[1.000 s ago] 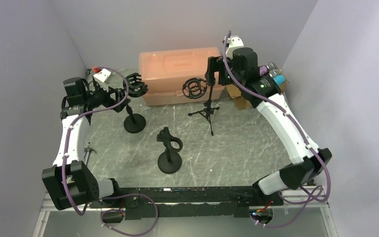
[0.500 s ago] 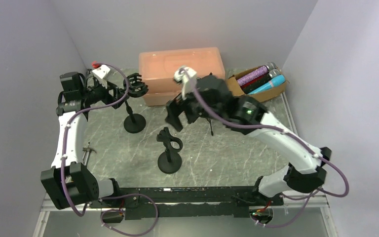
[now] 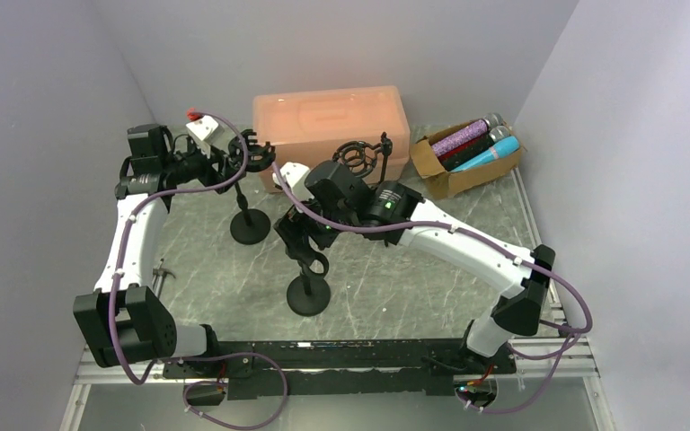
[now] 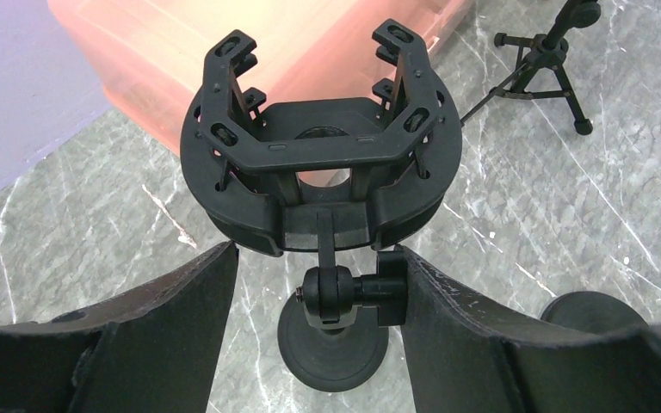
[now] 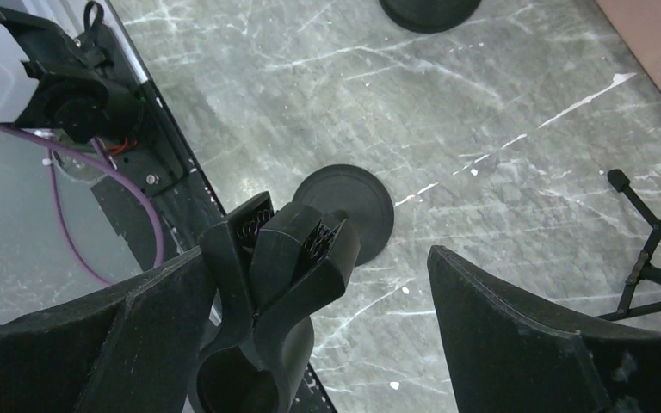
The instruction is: Attach the microphones to the stand
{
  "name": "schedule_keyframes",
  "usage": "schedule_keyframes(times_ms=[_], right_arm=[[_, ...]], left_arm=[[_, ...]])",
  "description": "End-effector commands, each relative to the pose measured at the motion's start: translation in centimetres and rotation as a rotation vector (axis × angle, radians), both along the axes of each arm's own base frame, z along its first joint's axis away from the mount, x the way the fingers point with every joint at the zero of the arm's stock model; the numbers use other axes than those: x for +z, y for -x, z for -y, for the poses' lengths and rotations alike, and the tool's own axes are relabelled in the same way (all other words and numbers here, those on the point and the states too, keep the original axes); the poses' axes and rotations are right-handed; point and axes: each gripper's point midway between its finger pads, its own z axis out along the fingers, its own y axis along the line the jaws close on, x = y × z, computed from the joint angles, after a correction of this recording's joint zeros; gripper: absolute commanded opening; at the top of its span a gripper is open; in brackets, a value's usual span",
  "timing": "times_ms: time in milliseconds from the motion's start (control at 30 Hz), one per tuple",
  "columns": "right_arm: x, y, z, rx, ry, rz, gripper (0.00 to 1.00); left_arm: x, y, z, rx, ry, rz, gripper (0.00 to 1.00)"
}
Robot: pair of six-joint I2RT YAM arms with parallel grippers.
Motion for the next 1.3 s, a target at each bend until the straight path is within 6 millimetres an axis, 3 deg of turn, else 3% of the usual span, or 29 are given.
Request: schedule_keyframes(times_ms=[0, 100, 267, 367, 467, 600, 733, 933, 1167, 1267], right_arm=[[-0.4, 0.3, 0.3, 0.023, 0.011, 0.003, 0.9], [0.3, 0.4, 0.4, 0.021, -0.018, 0.016, 0.81], [-0.3, -0.9, 0.5, -0.022, 0.01, 0.057, 0.27], [0.8, -2.9, 0.7, -0.08, 0.015, 0.149, 0.15], [3.0, -5.5, 0.6, -0.149, 0.001, 0.255, 0.06], [5.2, -9.4, 0.7, -0.226, -0.004, 0.36, 0.03], [6.2, -12.8, 0.5, -0.265, -0.017, 0.398, 0.04], [5.5, -17.3, 0.6, -0.324, -0.036, 0.379, 0.06], [4.9, -19.4, -0.4, -0.339, -0.058, 0.379, 0.08], [4.5, -19.7, -1.0, -0.331, -0.051, 0.364, 0.17]], left_arm=[[1.1, 0.1, 0.0, -0.009, -0.022, 0.044, 0.69], [1.1, 0.1, 0.0, -0.003, -0.033, 0.058, 0.6], [1.0, -0.3, -0.4, 0.015, -0.059, 0.076, 0.41], [1.1, -0.7, -0.8, 0.033, -0.083, 0.089, 0.21], [1.1, -0.9, -1.2, 0.046, -0.108, 0.092, 0.16], [1.2, -0.9, -1.6, 0.065, -0.128, 0.111, 0.15], [1.6, -0.9, -1.8, 0.062, -0.139, 0.136, 0.14], [1.8, -1.8, -2.8, 0.07, -0.148, 0.137, 0.14], [1.6, -2.9, -4.0, 0.087, -0.123, 0.127, 0.16], [1.6, -2.9, -4.0, 0.072, -0.126, 0.119, 0.26]])
